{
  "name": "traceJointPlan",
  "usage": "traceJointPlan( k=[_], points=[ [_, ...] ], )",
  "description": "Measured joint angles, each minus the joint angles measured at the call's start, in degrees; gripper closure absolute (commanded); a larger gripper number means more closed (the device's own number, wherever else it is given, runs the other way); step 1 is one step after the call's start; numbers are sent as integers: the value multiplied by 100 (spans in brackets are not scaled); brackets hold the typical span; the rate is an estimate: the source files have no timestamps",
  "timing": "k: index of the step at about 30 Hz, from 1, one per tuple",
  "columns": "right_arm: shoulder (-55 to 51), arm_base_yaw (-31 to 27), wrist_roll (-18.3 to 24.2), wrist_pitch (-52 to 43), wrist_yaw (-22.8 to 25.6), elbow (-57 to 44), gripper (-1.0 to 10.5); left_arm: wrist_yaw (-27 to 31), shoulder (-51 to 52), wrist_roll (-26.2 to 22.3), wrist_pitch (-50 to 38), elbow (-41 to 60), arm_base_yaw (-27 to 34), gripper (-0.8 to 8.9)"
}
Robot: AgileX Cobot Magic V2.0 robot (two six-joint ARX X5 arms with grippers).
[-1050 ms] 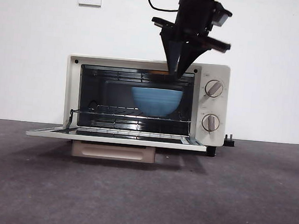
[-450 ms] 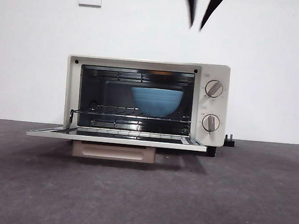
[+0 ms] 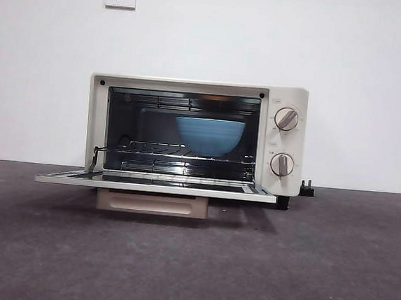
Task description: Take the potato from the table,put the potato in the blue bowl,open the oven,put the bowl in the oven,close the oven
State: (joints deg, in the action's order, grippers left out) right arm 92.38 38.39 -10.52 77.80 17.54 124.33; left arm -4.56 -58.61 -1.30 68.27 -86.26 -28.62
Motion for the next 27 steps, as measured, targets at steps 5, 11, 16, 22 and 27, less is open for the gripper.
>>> traceJointPlan(
  k=[5,11,16,22,27],
  points=[
    [-811,313,461,0,-175,-153,962,-13,-319,42,0,2,348,821],
    [-2057,321,608,0,-901,-1425,962,-745,-544,48,-358,439,1263,821],
    [-3222,321,595,0,-896,-2964,962,-1792,-671,164,-1097,1495,1899,821],
    [-4564,321,232,-17,-809,-4538,962,-2400,-1104,555,-2098,2909,2262,821],
    [-5766,321,-85,-216,-763,-5342,962,-2914,-1840,844,-2758,3635,2396,821]
  ],
)
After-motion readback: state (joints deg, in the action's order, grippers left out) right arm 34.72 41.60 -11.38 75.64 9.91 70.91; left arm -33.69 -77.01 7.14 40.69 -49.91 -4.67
